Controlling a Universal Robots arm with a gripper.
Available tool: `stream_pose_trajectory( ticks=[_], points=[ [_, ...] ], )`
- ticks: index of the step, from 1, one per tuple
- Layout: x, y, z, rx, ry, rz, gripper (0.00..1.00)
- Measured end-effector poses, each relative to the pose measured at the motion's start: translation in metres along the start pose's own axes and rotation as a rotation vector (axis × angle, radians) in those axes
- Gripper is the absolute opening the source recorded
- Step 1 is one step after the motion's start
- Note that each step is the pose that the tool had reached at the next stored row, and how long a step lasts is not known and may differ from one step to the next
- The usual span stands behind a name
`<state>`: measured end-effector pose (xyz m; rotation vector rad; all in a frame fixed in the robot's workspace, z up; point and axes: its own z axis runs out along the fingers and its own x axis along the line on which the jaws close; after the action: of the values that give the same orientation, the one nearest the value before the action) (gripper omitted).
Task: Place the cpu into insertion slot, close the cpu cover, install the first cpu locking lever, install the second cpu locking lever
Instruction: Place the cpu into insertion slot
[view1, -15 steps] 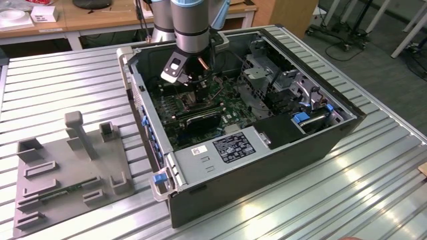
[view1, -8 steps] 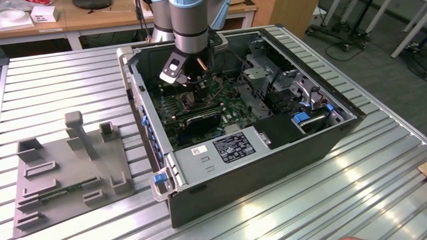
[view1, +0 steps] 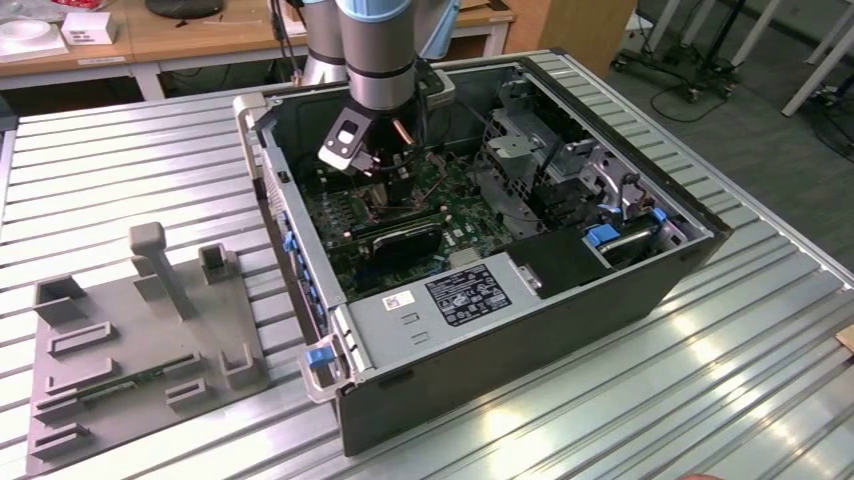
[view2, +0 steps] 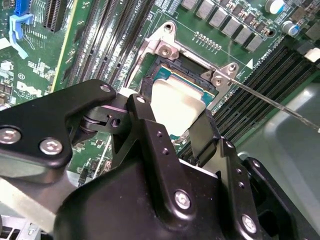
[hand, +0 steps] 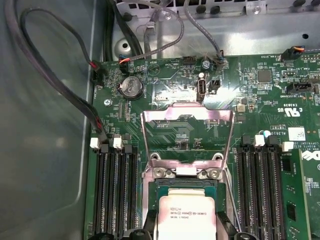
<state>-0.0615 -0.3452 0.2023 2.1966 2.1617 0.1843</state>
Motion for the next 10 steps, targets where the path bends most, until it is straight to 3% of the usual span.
stream_pose_trajectory(
  ticks=[10],
  points=[
    [-0.0002, -0.0004, 0.0034, -0.0011, 0.0, 0.0, 0.54]
  ],
)
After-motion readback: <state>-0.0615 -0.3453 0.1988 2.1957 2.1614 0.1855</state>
